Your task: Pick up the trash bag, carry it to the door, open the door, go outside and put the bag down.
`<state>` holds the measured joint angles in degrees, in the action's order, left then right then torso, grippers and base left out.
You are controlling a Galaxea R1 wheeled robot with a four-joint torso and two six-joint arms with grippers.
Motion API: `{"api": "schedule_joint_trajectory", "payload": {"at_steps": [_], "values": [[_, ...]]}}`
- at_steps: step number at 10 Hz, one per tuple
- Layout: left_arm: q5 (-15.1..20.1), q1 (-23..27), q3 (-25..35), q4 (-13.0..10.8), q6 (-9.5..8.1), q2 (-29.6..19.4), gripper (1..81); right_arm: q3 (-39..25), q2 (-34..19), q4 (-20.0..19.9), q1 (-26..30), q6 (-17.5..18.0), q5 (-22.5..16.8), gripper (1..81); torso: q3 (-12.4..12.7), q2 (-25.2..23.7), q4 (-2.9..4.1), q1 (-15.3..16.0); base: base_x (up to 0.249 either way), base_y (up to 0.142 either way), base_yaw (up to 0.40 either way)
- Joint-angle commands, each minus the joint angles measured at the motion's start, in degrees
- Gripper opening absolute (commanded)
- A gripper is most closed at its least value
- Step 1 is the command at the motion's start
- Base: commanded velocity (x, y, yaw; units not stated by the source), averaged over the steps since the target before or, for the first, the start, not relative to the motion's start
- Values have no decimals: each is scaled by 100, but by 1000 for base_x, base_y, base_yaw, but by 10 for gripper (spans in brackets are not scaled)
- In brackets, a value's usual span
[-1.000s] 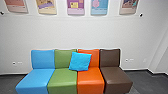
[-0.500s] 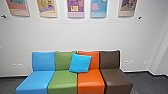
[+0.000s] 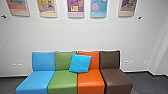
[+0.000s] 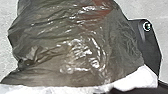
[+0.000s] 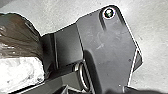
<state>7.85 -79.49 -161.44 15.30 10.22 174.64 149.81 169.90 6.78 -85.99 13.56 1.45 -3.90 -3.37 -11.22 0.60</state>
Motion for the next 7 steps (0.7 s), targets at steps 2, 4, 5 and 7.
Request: {"api": "schedule_joint_trajectory", "payload": {"at_steps": [2,4,5,7], "values": [[384,369,-28,-27,16,19,10,-23,38,87,306,-2,-303,811,0,0,0,-2,0,0,0],[410,377,-20,-27,16,10,10,-14,55,87,306,-2,-303,811,0,0,0,-2,0,0,0],[402,369,-20,-18,16,1,10,-15,64,87,297,-2,-303,811,0,0,0,0,0,0,0],[410,369,-19,8,16,-34,10,-14,64,87,297,-2,-303,811,0,0,0,-2,0,0,0]]}}
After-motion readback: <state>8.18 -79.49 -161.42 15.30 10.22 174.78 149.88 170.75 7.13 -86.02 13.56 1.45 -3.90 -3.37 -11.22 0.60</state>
